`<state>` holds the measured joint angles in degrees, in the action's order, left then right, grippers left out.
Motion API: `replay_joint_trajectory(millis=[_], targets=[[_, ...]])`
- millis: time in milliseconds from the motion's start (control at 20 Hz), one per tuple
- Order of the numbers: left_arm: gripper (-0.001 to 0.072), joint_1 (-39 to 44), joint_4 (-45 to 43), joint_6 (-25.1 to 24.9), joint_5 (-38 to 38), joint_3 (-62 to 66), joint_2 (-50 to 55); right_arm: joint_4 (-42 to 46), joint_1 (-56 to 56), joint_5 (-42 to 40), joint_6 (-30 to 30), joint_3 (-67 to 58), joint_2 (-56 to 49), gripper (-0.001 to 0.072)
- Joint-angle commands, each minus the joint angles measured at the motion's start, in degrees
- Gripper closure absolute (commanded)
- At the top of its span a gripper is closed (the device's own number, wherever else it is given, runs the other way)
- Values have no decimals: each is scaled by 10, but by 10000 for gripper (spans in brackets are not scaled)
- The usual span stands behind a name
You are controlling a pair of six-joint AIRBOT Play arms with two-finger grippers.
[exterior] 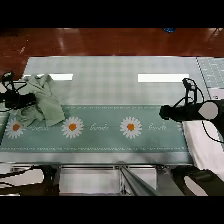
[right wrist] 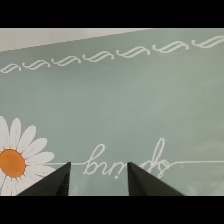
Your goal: Fold the shirts.
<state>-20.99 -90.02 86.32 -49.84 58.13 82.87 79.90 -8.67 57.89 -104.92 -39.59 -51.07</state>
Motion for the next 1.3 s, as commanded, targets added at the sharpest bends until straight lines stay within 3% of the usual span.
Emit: replay_joint_trajectory(millis=[0,150,300,500,700,850,1050,1250], targets=[[504,14,-4,-2,-26,9,26,0,0,0,-20,0,0,301],[689,23,-2,-2,-75,13,29,9,0,0,-33,-5,1,301],[689,33,33,-5,-131,55,13,10,0,17,-24,-39,2,301],[690,50,115,-8,-107,123,-89,32,0,37,-11,-98,30,301],[690,51,243,-10,-91,202,-187,61,0,61,-9,-134,66,301],[689,61,362,-49,-92,276,-225,59,0,65,-9,-134,95,301],[689,144,365,-41,-92,367,-232,59,0,67,-9,-134,121,301],[689,251,362,-42,-92,362,-230,59,0,70,-9,-134,130,301]])
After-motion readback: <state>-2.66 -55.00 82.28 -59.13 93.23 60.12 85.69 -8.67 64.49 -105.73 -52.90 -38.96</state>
